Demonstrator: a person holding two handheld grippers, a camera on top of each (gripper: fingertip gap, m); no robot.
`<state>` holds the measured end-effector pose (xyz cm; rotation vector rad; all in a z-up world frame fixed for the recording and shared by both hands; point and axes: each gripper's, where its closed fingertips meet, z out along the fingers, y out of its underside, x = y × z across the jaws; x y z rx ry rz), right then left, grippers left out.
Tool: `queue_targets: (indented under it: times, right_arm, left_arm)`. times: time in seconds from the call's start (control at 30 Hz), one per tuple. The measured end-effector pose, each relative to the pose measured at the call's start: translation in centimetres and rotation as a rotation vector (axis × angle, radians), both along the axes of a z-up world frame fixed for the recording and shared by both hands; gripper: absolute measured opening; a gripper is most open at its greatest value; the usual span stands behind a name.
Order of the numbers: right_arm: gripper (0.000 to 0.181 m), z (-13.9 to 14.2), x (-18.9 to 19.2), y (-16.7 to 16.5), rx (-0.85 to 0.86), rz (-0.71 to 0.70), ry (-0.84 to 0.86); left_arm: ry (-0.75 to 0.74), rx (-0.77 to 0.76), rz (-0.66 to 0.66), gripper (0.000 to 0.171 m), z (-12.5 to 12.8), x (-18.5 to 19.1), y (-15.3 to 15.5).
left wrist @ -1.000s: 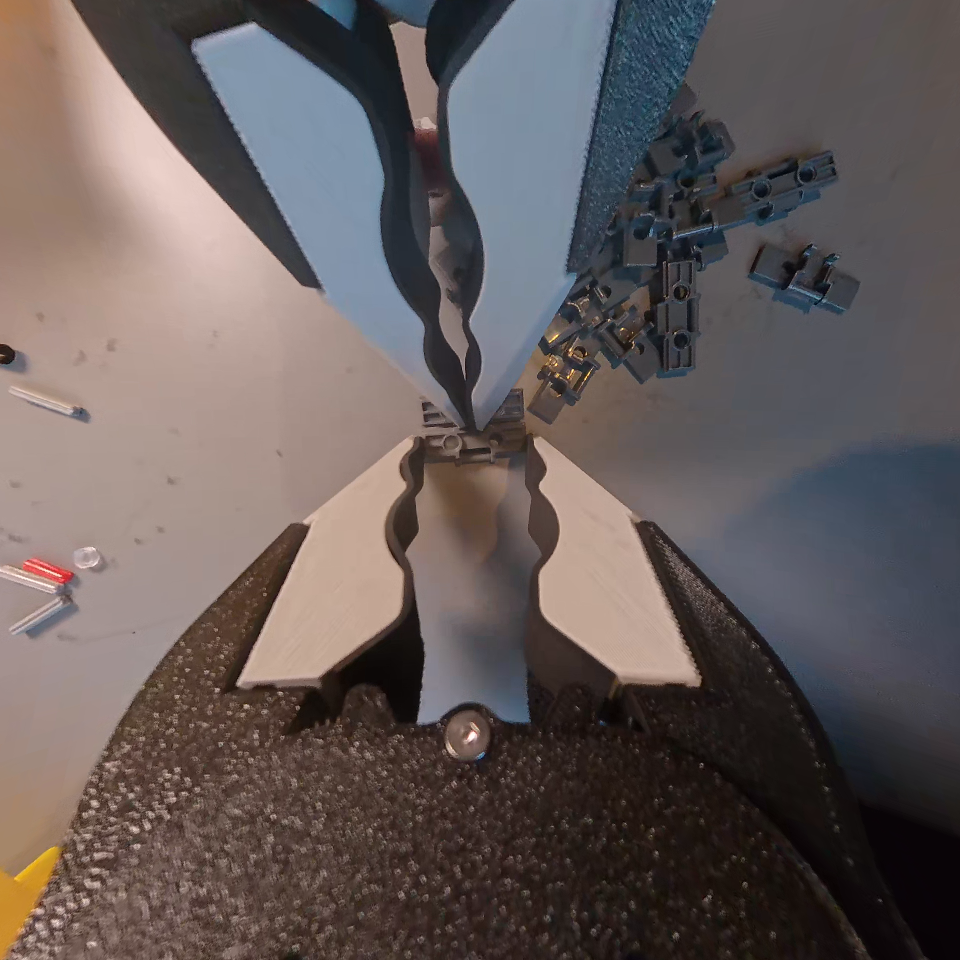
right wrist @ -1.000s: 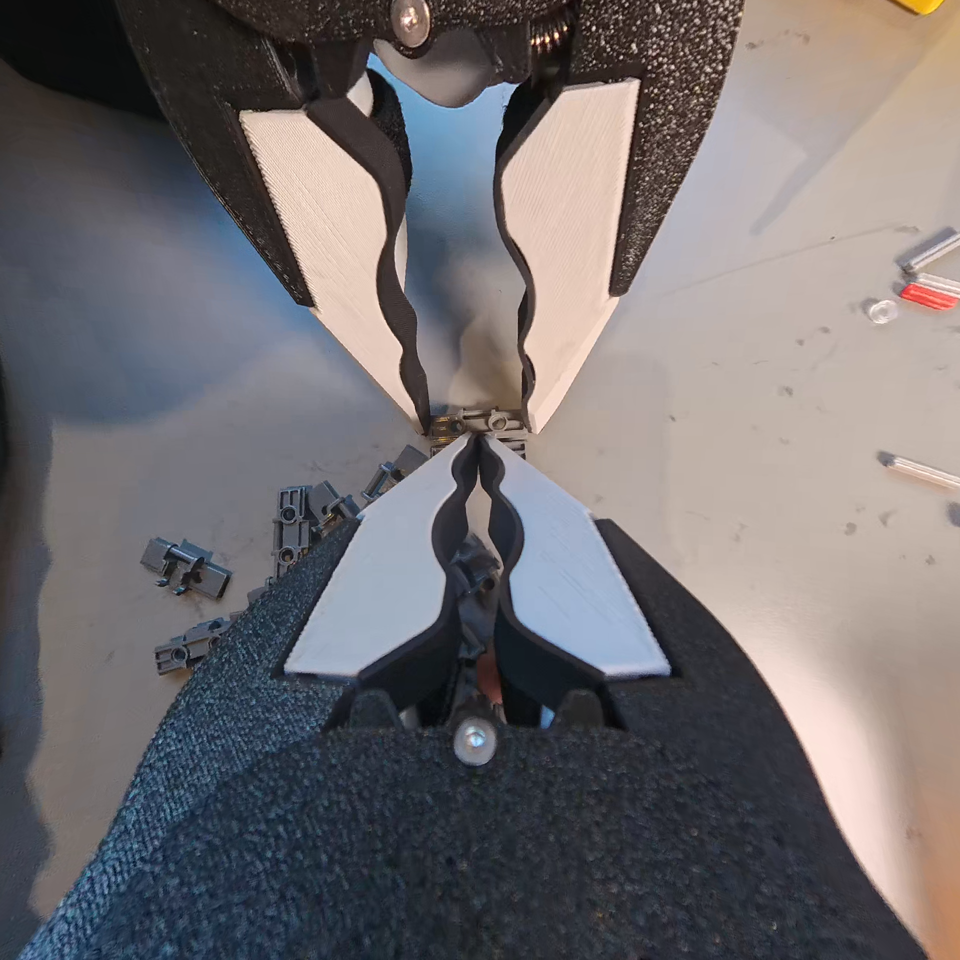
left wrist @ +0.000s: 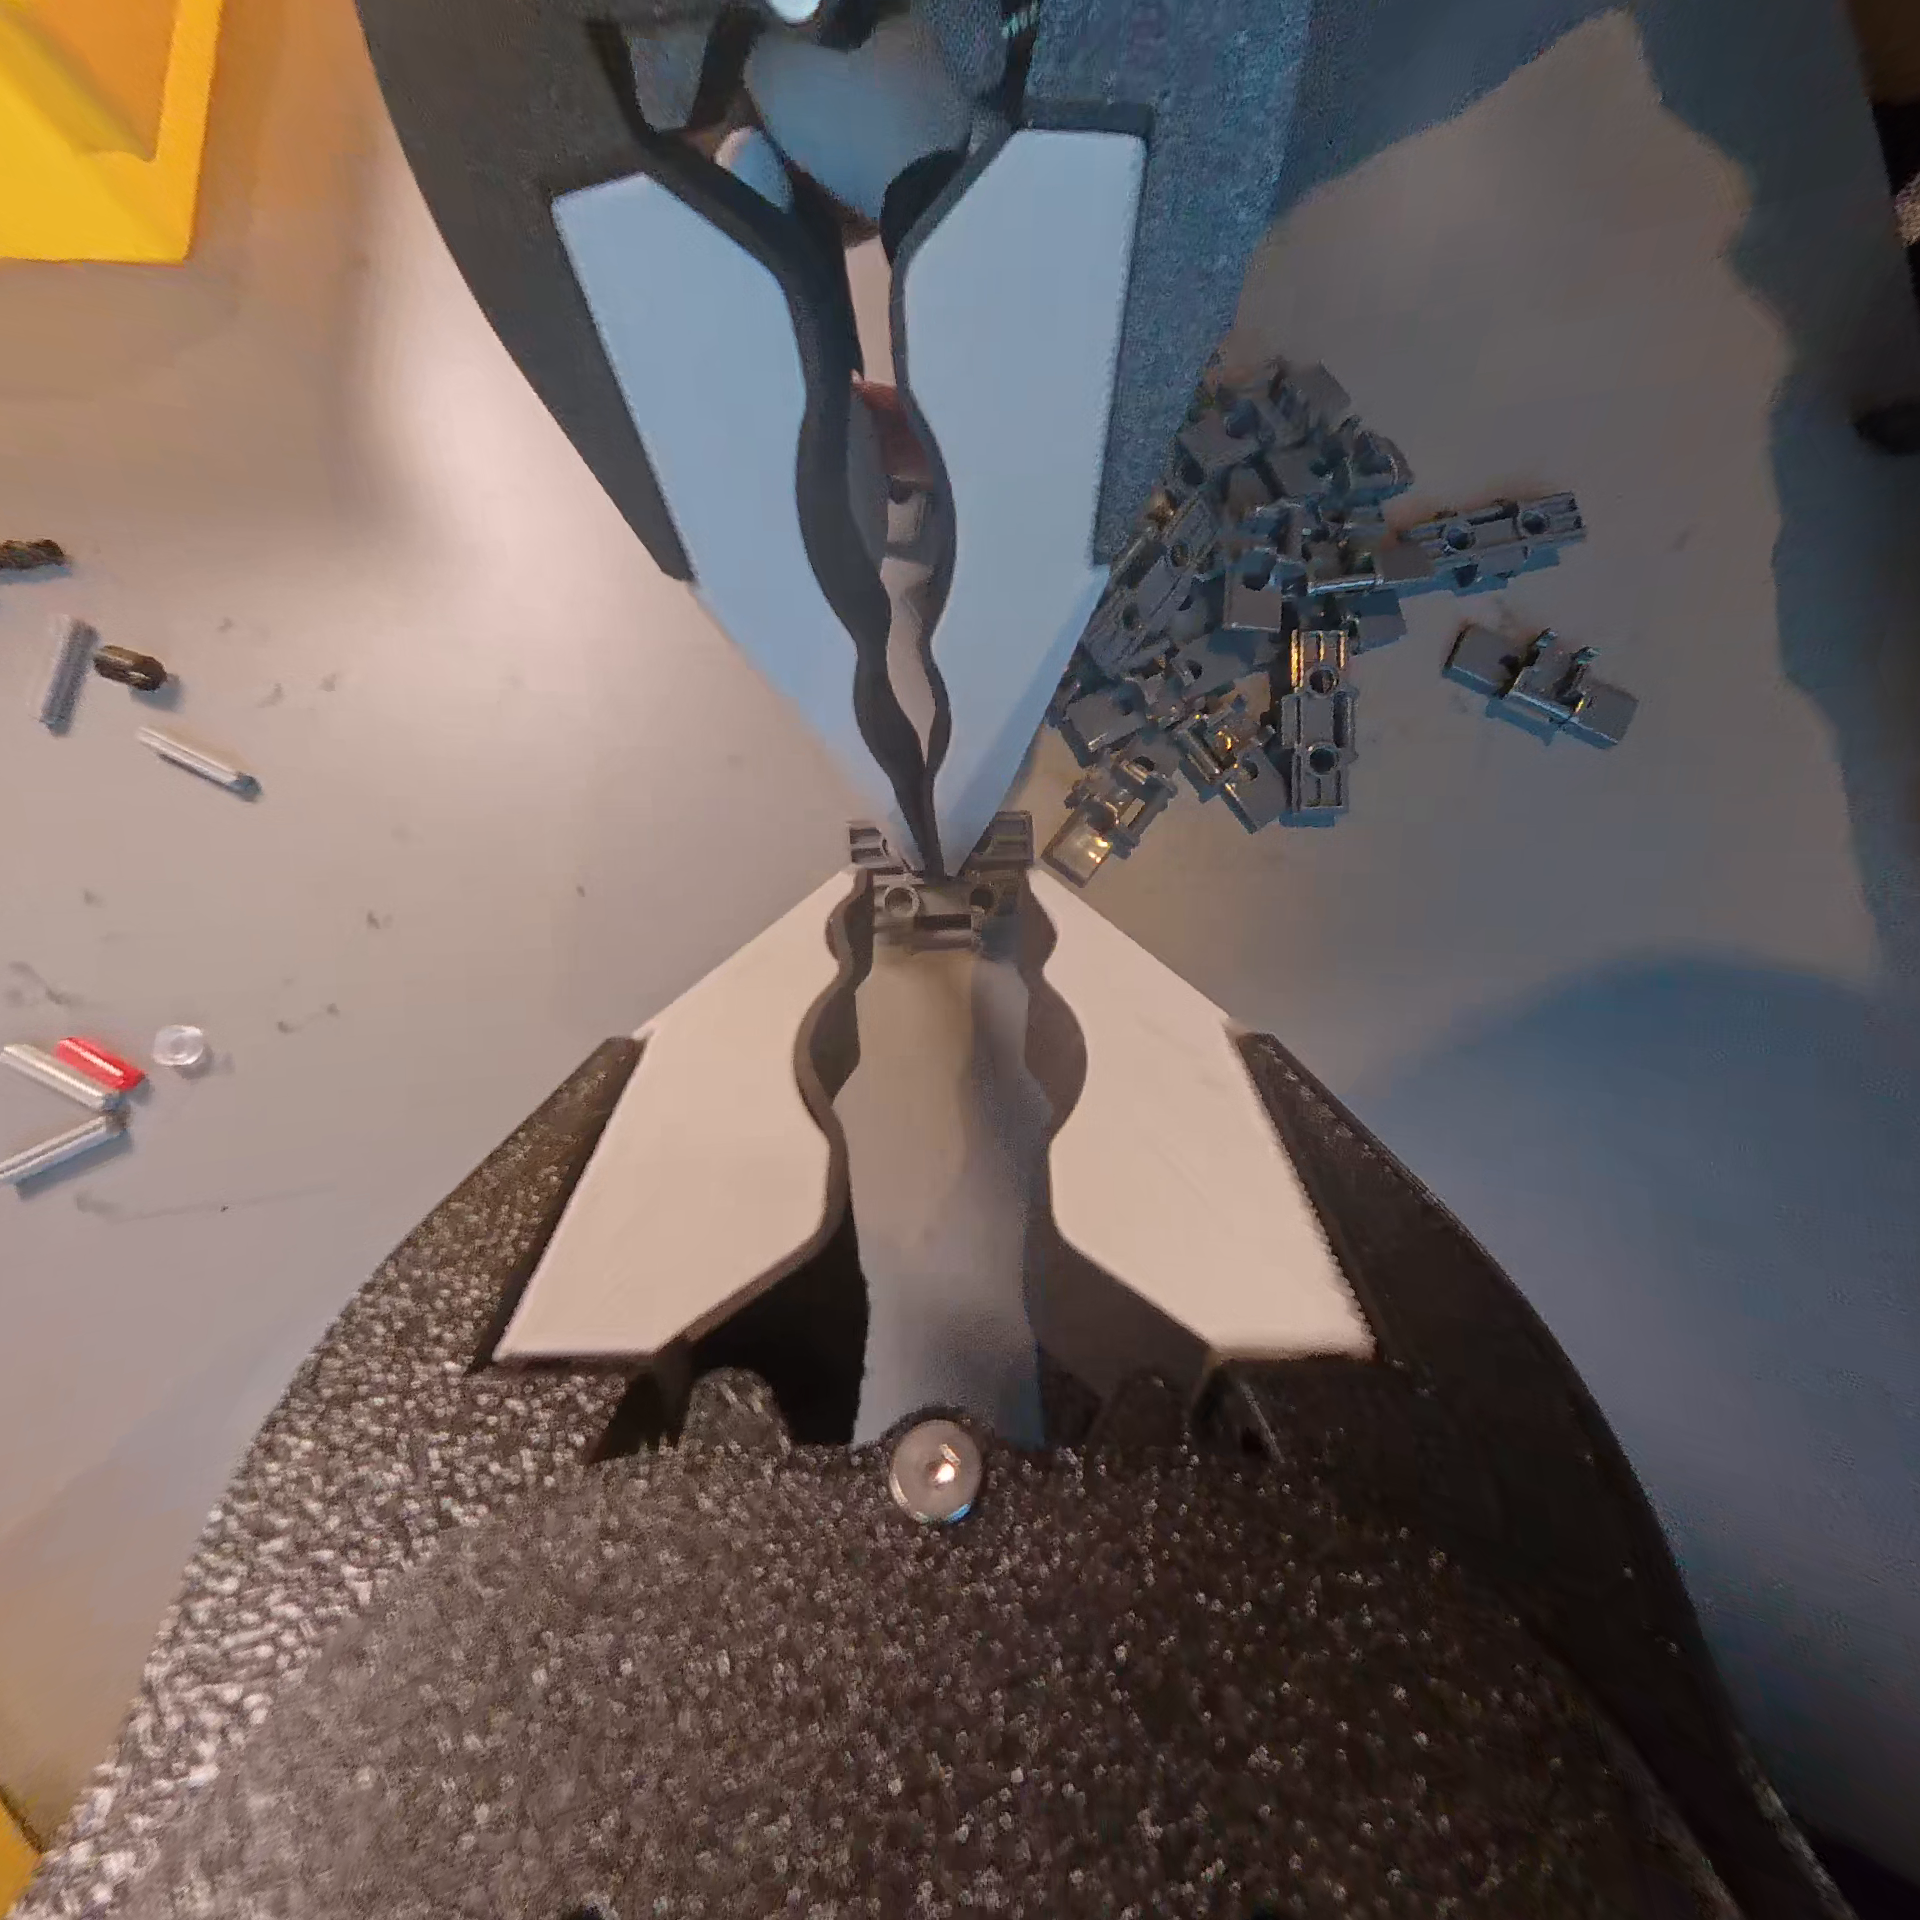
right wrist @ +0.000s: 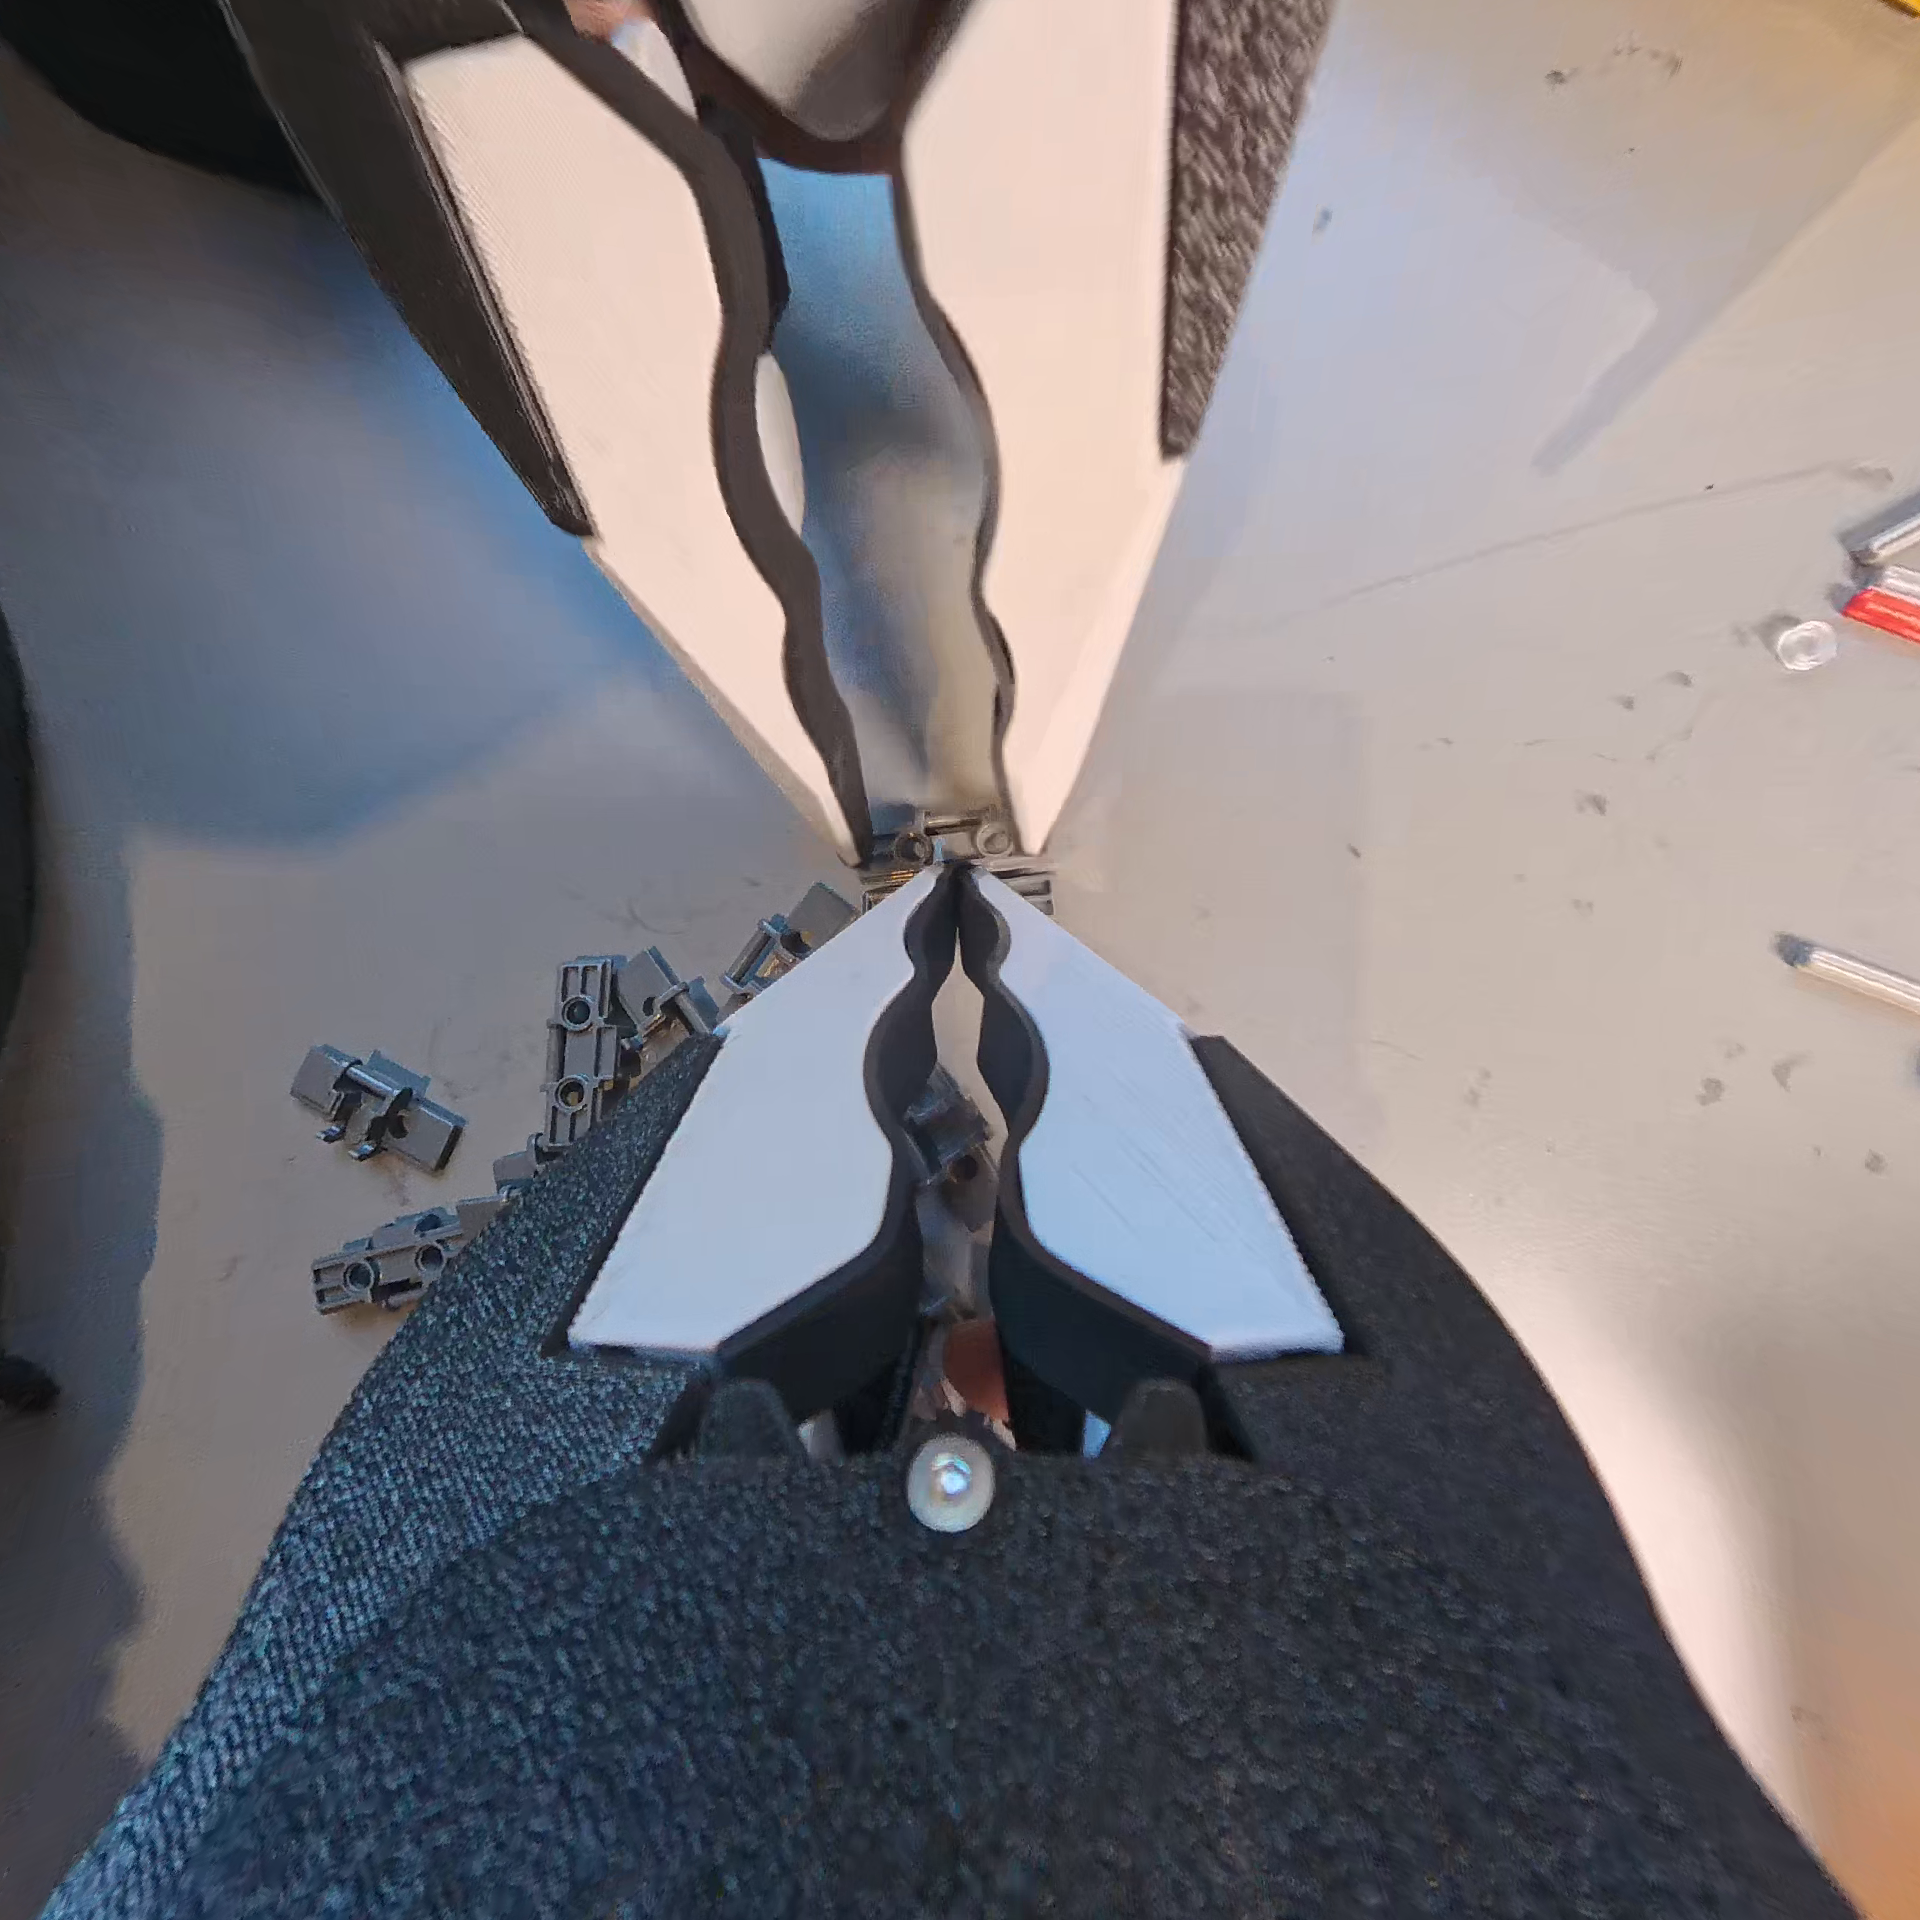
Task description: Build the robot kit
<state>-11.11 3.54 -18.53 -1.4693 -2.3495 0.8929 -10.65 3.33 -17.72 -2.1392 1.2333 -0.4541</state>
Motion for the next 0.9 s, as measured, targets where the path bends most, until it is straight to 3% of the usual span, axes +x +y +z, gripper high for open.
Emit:
queue_targets:
  times: [0.03,0.4,0.67,0.9]
  right_arm:
    - [0.0,0.0,0.0,0.0,-0.007,-0.002,0.004]
    - [0.0,0.0,-0.1,0.0,-0.019,0.007,0.019]
    - [0.0,-0.1,-0.1,0.1,-0.012,0.016,0.026]
    - [0.0,0.0,-0.1,0.1,-0.02,0.015,0.05]
  left_arm:
    - [-0.005,0.014,0.004,0.021,0.1,-0.1,0.0]
    - [0.011,-0.064,0.032,0.005,-0.7,-0.1,0.1]
    - [0.125,-0.151,0.001,0.004,-1.0,0.0,0.1]
    - [0.128,-0.151,-0.028,0.004,-0.9,0.0,0.0]
